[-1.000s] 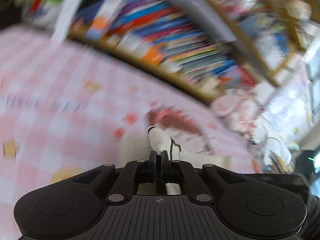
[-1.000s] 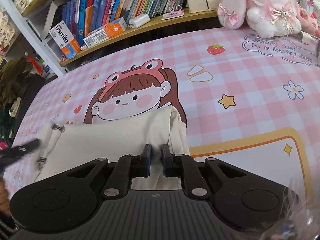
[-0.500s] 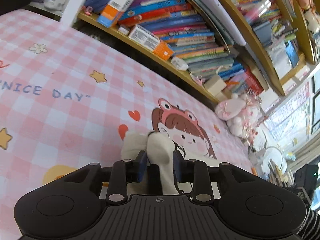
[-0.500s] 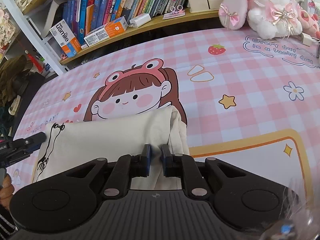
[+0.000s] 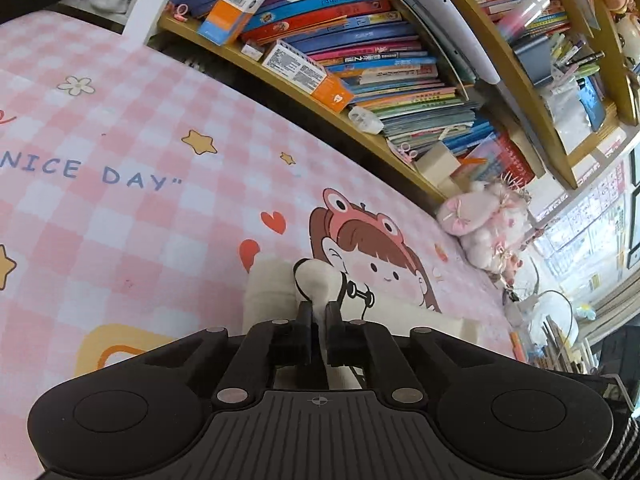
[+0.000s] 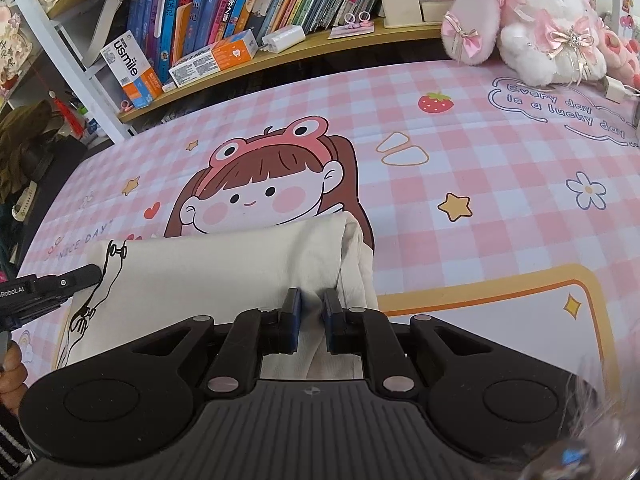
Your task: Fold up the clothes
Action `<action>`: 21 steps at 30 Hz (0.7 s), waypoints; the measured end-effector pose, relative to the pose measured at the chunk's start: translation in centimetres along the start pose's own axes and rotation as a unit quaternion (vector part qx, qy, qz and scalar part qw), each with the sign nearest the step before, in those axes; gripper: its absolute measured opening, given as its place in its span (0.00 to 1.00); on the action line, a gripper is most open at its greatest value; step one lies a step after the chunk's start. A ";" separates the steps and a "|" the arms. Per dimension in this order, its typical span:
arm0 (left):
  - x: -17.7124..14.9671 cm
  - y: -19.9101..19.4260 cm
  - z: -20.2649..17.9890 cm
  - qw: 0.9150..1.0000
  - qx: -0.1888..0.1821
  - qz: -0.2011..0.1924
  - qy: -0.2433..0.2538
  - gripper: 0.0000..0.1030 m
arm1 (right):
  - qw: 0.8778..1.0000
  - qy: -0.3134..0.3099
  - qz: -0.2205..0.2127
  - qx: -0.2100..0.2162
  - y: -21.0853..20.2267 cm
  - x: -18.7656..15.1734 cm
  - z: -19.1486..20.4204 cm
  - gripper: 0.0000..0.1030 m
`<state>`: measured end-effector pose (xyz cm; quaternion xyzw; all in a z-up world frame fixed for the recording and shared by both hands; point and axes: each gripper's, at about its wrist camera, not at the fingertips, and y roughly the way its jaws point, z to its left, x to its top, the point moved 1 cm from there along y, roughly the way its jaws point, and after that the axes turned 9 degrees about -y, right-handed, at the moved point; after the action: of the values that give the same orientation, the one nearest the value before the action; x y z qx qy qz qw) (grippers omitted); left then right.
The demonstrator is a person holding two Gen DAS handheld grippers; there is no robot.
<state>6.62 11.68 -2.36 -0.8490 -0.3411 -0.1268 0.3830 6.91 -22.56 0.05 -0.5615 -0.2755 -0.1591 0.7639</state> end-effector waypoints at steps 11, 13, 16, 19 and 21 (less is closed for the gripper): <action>-1.9 -4.6 -4.9 0.994 0.020 -0.062 0.086 0.12 | 1.000 0.005 -0.004 0.011 -0.8 -0.1 -0.3 0.18; -3.0 -4.8 -6.0 0.993 0.010 -0.058 0.103 0.12 | 1.000 0.016 -0.008 0.021 -1.6 -0.3 -0.5 0.23; -4.7 -4.7 -7.2 0.991 0.007 -0.047 0.126 0.12 | 0.999 0.024 -0.009 0.040 -2.9 -1.1 -0.5 0.25; -5.8 -3.7 -7.6 0.990 0.020 -0.027 0.134 0.12 | 0.998 0.029 0.003 0.051 -3.3 -1.9 -0.3 0.26; -6.5 -3.0 -7.6 0.990 0.031 -0.012 0.136 0.12 | 0.998 0.029 0.010 0.055 -3.0 -2.2 -0.3 0.23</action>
<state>0.19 4.38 1.40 -0.8074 -0.3001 -0.2349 0.4505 3.50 -23.93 0.99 -0.5166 -0.2558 -0.1528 0.8027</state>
